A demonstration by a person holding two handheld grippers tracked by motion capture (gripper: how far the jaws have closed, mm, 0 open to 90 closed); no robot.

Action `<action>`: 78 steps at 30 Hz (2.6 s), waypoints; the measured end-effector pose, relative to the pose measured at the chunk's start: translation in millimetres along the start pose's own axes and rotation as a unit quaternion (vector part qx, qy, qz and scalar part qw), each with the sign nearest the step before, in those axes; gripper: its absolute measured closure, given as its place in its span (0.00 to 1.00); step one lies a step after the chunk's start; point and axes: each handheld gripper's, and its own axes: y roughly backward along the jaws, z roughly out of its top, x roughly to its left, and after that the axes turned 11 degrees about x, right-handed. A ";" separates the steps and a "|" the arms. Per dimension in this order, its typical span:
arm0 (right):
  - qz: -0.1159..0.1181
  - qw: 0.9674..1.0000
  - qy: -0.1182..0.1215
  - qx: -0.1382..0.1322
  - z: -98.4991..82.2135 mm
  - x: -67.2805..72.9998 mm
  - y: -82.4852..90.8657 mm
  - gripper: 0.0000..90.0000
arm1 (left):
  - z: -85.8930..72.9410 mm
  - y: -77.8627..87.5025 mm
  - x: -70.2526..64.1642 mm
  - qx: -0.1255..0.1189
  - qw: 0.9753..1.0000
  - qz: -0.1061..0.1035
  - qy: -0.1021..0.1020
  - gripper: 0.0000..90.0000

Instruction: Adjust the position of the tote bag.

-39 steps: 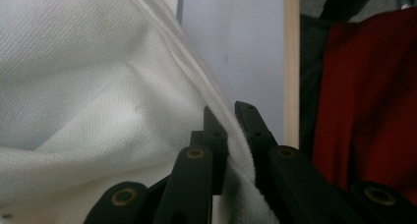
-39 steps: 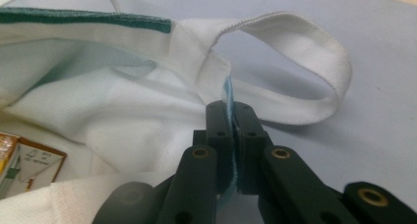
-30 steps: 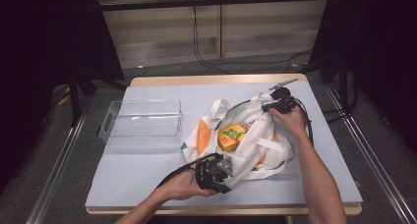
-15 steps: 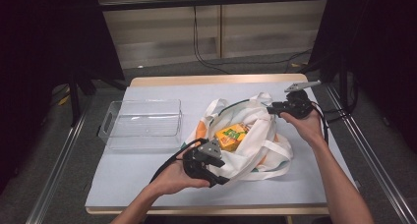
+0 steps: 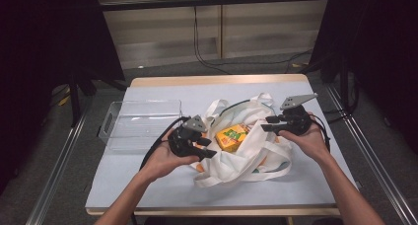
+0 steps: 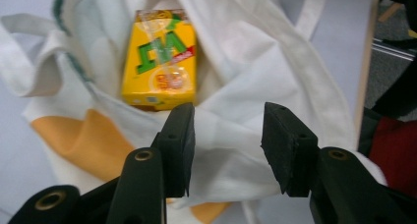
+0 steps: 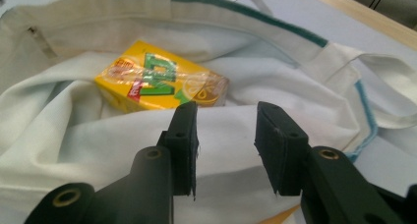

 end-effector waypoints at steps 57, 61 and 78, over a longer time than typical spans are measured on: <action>-0.066 0.979 -0.077 0.178 -6.0 3.8 -62.1 0.55 | 35.1 -74.6 67.9 0.138 0.986 0.069 0.070 0.81; -0.063 0.979 -0.083 0.174 -8.1 2.0 -54.5 0.80 | 31.3 -72.7 75.9 0.141 0.984 0.062 0.089 0.93; -0.047 0.983 -0.067 0.166 -48.2 12.7 -16.1 0.91 | 17.3 -69.0 100.5 0.148 0.971 0.093 0.161 0.97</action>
